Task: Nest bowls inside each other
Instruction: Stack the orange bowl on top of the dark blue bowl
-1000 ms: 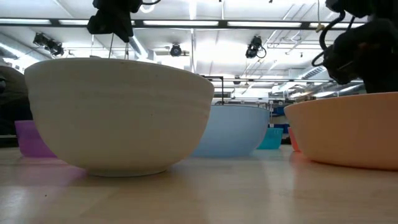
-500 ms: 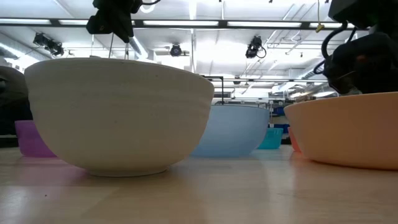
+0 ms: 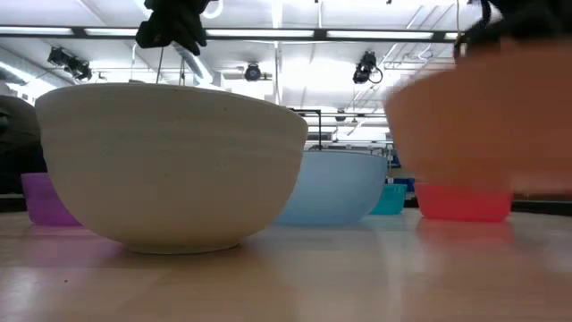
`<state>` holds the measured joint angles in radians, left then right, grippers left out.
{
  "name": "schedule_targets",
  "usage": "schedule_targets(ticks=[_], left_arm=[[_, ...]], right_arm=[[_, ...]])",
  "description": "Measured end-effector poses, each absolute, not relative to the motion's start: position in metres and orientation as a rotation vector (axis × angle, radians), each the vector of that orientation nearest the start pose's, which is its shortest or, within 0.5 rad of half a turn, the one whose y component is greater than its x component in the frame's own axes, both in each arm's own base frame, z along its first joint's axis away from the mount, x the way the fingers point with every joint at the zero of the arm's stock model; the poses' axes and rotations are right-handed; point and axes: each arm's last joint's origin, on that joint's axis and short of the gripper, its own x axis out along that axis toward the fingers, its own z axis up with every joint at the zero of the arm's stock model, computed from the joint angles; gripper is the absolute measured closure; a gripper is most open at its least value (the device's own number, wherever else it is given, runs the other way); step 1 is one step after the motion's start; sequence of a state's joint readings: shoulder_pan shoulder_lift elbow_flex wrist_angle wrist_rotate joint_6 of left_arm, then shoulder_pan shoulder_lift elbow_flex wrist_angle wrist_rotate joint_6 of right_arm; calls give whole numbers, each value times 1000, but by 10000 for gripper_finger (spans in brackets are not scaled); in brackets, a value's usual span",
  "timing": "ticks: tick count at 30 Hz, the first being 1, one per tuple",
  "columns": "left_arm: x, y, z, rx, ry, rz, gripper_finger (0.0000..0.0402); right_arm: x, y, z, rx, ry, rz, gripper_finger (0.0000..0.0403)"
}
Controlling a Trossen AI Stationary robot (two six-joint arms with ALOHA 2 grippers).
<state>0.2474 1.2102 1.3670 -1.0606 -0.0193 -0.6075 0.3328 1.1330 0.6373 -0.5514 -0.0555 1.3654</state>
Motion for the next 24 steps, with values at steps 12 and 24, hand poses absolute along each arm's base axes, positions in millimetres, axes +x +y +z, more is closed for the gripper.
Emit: schedule_targets(ticks=[12,24], left_arm=[[217,57,377,-618,717,530,300],[208,56,409,-640,412,483,300]], right_arm=[[263,34,268,859,985,-394,402],[344,-35,261,710,1265,-421,403]])
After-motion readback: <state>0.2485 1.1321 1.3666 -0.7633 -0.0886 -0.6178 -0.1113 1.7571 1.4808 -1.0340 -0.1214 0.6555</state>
